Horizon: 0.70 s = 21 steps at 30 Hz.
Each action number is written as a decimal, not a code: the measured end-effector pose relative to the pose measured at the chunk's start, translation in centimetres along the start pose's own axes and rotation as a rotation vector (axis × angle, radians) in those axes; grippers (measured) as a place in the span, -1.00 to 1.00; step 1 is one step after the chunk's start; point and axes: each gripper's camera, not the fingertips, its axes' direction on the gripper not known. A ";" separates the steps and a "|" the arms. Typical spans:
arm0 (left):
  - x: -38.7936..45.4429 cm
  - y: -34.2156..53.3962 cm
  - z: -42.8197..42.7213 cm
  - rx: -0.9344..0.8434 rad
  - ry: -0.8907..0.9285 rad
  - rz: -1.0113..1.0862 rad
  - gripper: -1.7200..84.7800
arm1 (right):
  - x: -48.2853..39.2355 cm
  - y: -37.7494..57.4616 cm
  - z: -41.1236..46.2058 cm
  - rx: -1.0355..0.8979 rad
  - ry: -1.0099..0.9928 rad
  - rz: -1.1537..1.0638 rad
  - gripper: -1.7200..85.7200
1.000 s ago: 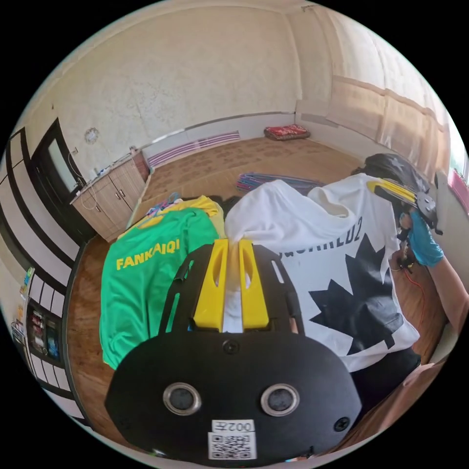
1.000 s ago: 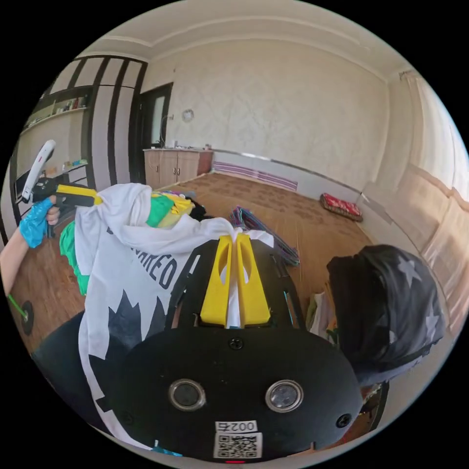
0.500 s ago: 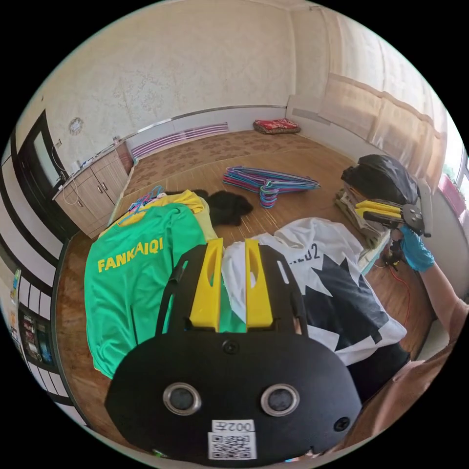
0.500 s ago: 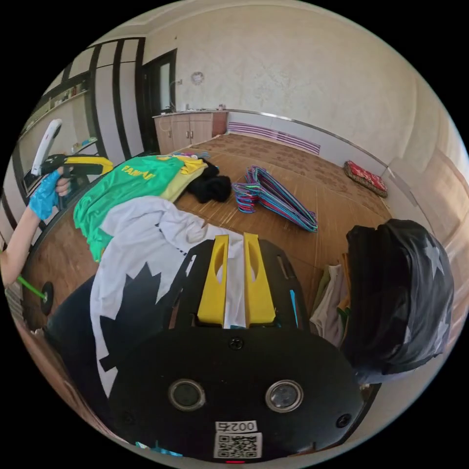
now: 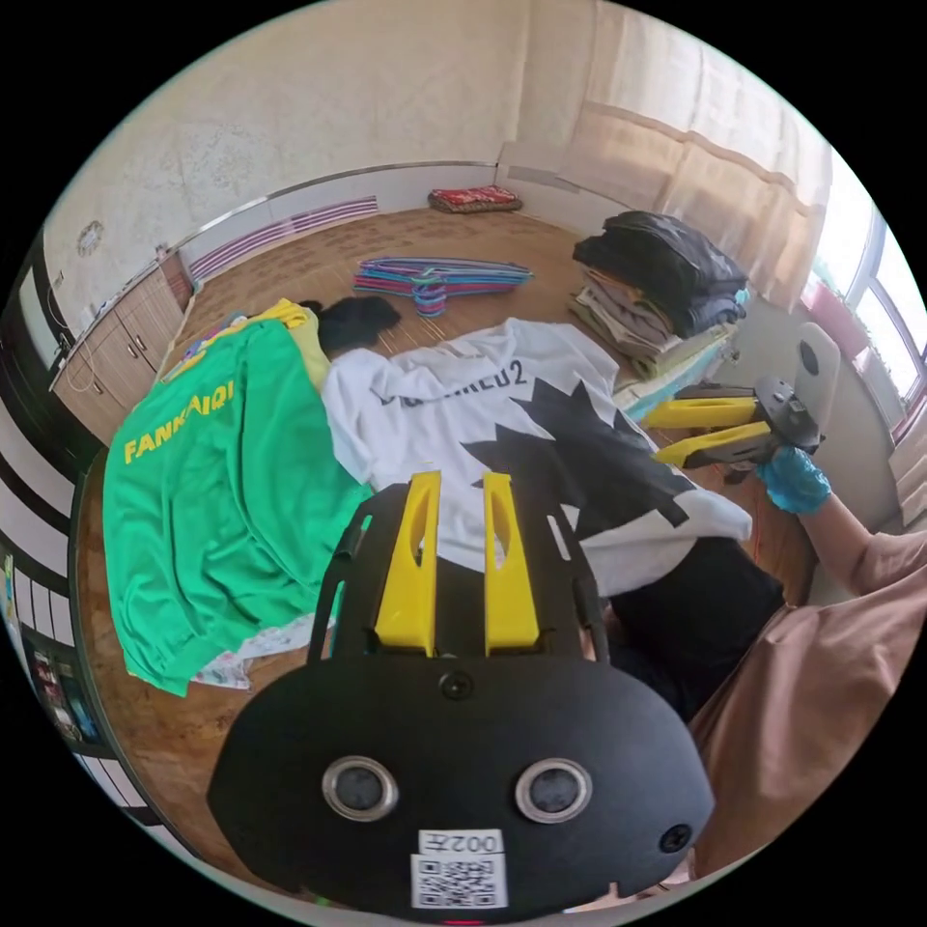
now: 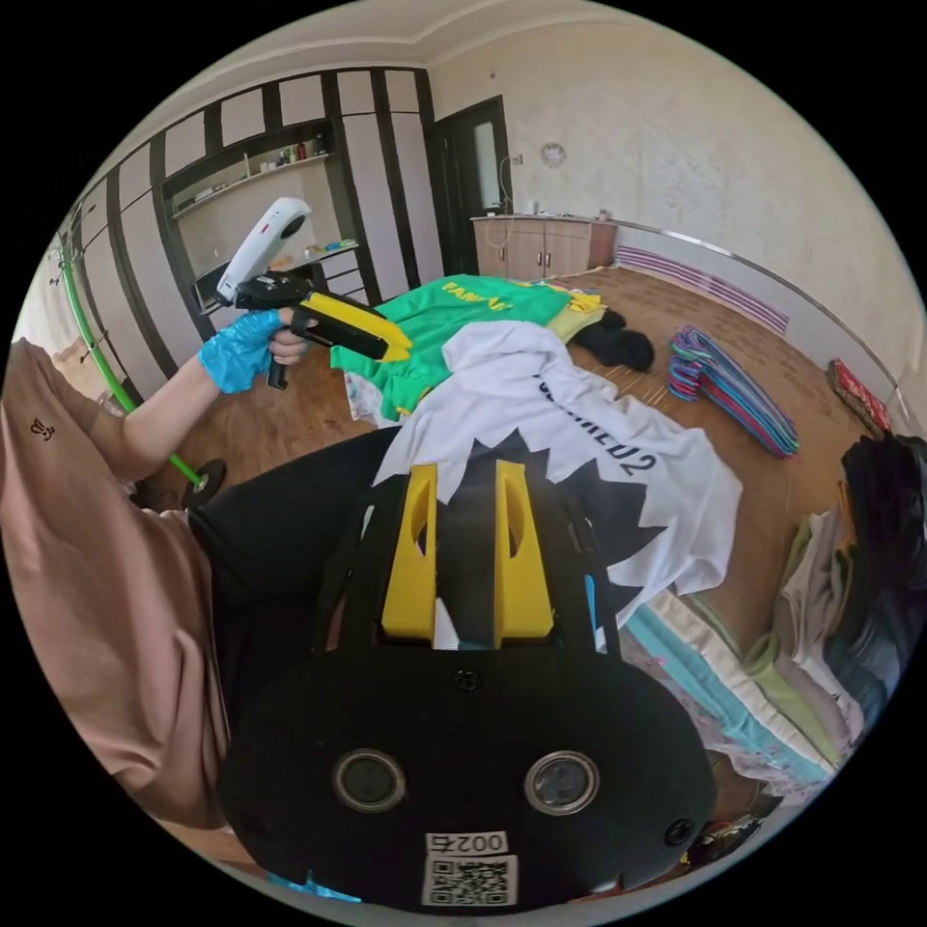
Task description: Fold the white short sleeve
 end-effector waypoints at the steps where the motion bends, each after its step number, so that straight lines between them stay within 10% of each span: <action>1: 0.5 0.2 0.1 -0.005 0.000 0.005 -0.89 | -1.0 0.0 0.9 -0.025 -0.006 -0.013 -0.73; 21: 9.0 4.2 0.3 -0.076 0.038 0.048 -0.88 | -9.8 -0.1 8.7 -0.327 0.219 -0.209 -0.85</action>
